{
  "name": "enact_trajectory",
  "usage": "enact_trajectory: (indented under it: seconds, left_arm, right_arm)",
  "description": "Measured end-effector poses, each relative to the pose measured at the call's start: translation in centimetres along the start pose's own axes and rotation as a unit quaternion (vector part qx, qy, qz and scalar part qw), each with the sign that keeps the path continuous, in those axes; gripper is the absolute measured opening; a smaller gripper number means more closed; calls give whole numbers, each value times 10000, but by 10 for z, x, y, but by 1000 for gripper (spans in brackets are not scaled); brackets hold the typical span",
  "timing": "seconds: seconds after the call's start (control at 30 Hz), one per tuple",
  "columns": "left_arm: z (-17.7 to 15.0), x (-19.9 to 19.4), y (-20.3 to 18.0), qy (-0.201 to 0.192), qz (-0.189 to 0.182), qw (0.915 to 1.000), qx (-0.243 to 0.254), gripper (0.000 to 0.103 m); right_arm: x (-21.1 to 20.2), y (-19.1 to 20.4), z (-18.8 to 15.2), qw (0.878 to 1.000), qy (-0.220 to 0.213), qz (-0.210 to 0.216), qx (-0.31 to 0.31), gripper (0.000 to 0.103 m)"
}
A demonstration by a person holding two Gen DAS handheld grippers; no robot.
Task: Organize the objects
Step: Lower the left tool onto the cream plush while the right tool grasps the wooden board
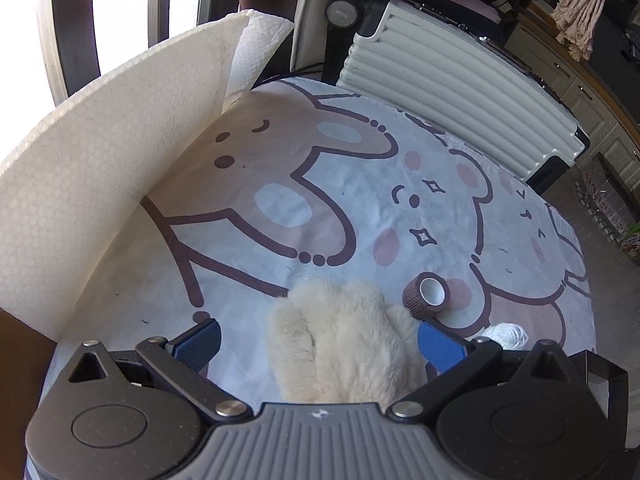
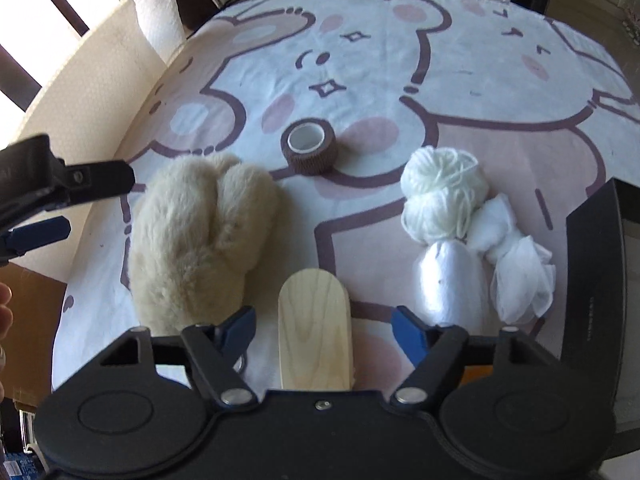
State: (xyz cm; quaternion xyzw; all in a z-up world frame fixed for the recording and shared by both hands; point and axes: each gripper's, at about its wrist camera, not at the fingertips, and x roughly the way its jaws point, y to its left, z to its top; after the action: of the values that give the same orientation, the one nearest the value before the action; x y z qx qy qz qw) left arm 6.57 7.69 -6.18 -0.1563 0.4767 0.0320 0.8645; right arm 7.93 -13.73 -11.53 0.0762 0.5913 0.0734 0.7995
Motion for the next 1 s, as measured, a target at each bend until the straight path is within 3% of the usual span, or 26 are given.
enact_trajectory:
  seconds: [0.13,0.33,1.0]
  left_arm:
    - [1,10,-4,84,-7,10000,13,103]
    - [0,26,-11,310,27,9995,-82,103]
    - [-5,83,-42,836,571,9948,81,103]
  right_arm:
    - [10,7,1,9996,221,84,-168,65]
    - [22,14,2,9967,611,-184,-496,46]
    - [13,4,-3,9942,646,54,-857,46]
